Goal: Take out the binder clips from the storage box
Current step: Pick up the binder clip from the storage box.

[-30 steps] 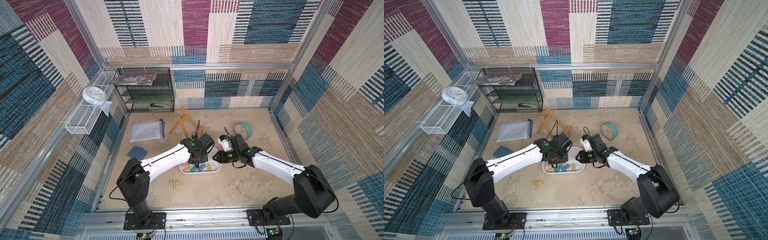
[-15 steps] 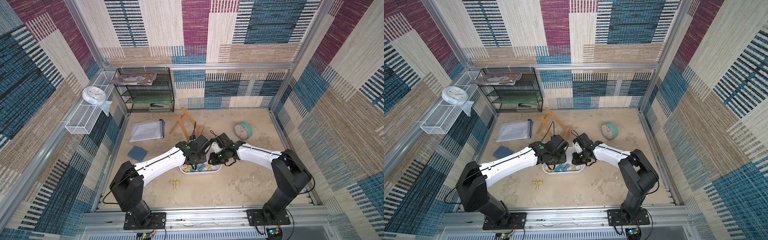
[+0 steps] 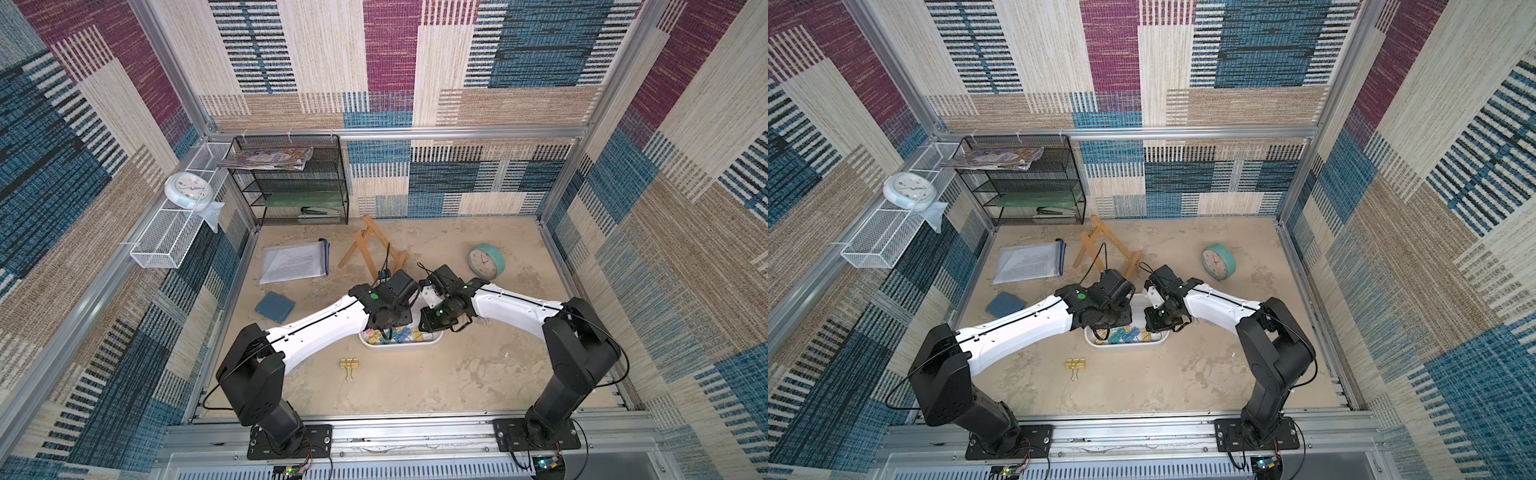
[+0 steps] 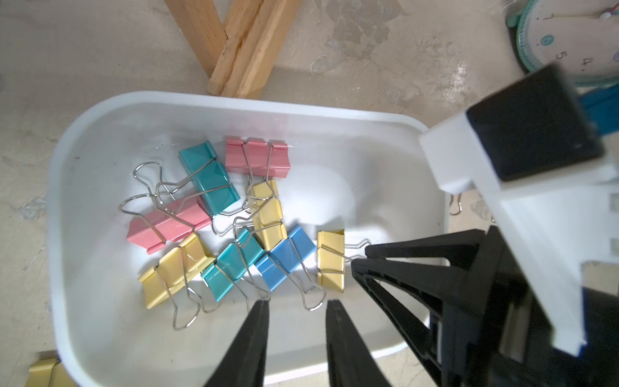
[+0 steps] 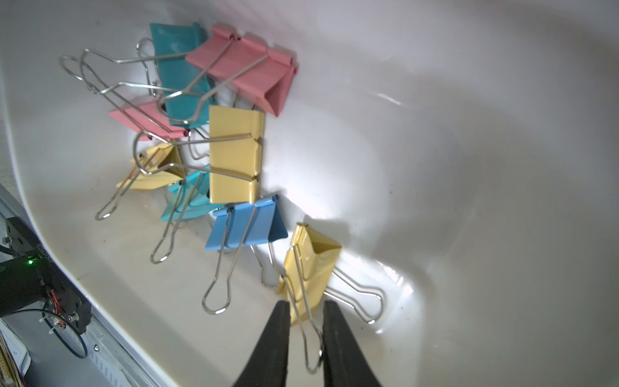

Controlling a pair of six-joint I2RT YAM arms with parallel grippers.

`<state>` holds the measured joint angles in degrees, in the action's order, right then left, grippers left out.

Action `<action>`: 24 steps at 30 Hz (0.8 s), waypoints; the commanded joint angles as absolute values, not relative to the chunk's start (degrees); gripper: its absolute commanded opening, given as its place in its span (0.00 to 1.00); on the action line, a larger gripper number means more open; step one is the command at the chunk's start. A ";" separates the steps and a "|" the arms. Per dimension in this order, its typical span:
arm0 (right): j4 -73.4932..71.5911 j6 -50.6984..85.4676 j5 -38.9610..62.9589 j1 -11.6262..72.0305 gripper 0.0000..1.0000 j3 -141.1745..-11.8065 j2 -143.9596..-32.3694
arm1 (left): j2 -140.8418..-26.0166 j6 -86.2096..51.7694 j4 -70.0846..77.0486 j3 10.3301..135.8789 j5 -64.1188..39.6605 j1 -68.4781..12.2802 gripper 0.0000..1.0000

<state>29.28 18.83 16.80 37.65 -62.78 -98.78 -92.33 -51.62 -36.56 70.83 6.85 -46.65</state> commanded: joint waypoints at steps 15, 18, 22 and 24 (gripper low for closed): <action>32.21 17.91 17.49 37.88 0.04 -64.69 -96.99 | -91.32 -51.15 -35.49 70.35 6.33 -46.50 0.34; 32.69 18.58 16.20 37.88 0.03 -65.30 -95.16 | -90.98 -51.12 -35.38 70.38 6.50 -46.48 0.34; 32.65 19.32 13.82 37.89 0.03 -65.73 -92.82 | -90.27 -51.15 -34.72 69.85 6.85 -46.44 0.34; 32.94 19.81 12.51 37.88 0.02 -65.91 -91.97 | -89.85 -51.08 -34.54 69.79 7.03 -46.42 0.34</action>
<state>31.81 18.87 15.05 37.80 -65.45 -92.88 -90.41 -51.46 -35.57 69.87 6.61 -46.52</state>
